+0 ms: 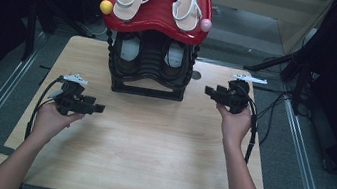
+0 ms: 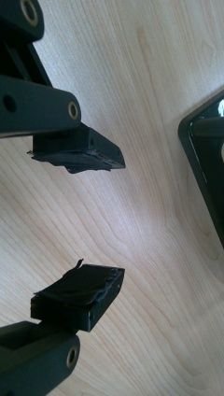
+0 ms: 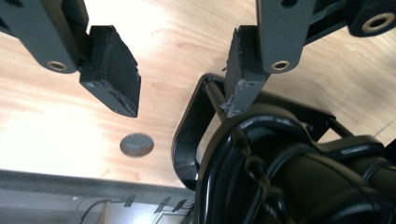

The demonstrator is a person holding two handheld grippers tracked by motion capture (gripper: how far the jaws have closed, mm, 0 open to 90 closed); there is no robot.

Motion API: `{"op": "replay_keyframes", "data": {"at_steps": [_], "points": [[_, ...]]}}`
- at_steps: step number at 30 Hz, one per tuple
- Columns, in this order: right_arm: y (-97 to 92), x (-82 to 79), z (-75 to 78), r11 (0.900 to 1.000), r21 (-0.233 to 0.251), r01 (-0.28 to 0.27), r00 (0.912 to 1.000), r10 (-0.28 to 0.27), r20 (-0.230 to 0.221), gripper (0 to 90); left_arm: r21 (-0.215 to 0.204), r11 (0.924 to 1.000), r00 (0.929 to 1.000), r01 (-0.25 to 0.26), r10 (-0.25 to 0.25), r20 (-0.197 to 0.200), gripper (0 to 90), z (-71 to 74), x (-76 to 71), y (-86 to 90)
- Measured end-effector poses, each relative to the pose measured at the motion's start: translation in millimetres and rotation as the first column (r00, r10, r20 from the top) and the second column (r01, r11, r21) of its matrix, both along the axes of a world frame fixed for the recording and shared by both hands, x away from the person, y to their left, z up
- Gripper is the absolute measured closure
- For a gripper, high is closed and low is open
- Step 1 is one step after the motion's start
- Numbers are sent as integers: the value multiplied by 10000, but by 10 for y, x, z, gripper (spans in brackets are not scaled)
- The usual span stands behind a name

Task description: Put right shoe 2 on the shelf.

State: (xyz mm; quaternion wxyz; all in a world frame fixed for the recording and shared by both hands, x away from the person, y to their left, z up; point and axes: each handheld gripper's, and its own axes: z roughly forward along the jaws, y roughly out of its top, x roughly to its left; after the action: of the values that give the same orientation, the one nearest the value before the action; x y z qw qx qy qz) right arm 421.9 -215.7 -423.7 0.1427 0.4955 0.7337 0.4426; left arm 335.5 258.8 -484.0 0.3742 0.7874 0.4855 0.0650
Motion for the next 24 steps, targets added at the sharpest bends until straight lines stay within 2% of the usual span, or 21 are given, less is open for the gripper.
{"op": "replay_keyframes", "data": {"at_steps": [8, 14, 24], "points": [[-24, -123, -193, 9999, -101, -43, 9999, 42, -117, 464, 19, 10000, 10000, -17, 17, -13, 413, 1, 4, 13], [-48, -231, -342, 10000, 69, -41, 9996, 43, -267, 463, 55, 10000, 10000, -42, 42, 35, 418, -4, 6, 23], [-87, -349, -510, 10000, 77, 28, 9994, -25, -356, 464, 55, 10000, 9999, -81, 81, 78, 414, -11, 11, 21]]}}
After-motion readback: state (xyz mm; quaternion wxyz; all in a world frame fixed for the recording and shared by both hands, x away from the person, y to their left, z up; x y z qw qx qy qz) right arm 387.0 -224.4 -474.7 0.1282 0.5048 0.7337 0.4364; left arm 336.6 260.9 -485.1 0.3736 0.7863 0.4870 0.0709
